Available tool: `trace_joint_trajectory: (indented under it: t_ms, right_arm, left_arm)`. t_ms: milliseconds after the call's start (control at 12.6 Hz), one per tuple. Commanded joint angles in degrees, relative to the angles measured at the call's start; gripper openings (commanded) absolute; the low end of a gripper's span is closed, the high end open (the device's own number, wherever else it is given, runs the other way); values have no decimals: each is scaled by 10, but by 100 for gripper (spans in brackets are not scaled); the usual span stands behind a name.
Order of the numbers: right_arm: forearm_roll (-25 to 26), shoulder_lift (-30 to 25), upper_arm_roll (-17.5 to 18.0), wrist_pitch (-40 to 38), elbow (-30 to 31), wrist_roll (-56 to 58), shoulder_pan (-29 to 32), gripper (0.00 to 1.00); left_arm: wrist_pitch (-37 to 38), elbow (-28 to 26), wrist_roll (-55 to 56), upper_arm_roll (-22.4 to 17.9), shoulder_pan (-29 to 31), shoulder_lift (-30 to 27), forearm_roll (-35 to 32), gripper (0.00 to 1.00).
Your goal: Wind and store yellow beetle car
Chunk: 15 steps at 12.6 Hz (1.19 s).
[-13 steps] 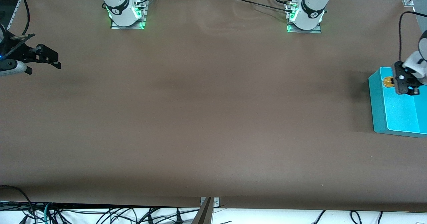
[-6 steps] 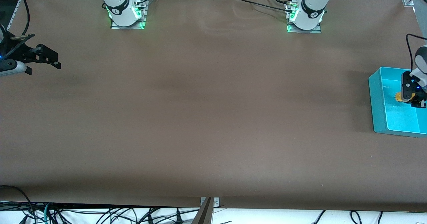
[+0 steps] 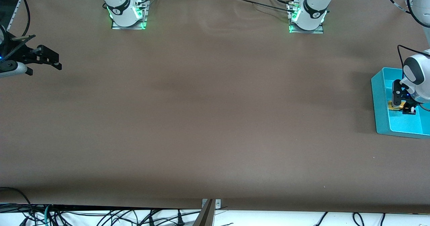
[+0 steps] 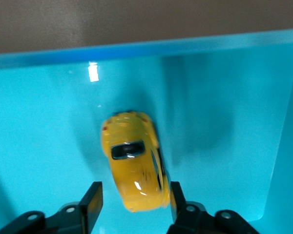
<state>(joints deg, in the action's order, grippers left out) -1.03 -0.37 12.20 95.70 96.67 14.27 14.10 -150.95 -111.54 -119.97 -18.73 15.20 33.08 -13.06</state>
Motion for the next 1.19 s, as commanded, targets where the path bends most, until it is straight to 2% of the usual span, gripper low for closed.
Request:
trace_joint_trajectory:
  t_ms: [0, 158, 238, 554, 950, 1108]
  right_arm:
    - [2, 5, 1, -6, -11, -6, 0, 100]
    - [2, 5, 1, -6, -11, -6, 0, 100]
    - [2, 5, 1, -6, -11, -6, 0, 100]
    - [2, 5, 1, -5, -11, -7, 0, 100]
    - [2, 5, 1, -6, -11, -7, 0, 100]
    - [2, 5, 1, -8, -11, -6, 0, 100]
  left_arm:
    - [24, 11, -18, 0, -2, -19, 22, 100]
    - [56, 15, -11, 0, -2, -55, 25, 100]
    - [95, 18, 9, 0, -2, -81, 37, 100]
    - [205, 18, 131, -1, -11, -191, 107, 100]
    - [395, 19, 464, 9, -67, -292, 120, 100]
    - [452, 53, 580, 70, -67, -311, 146, 100]
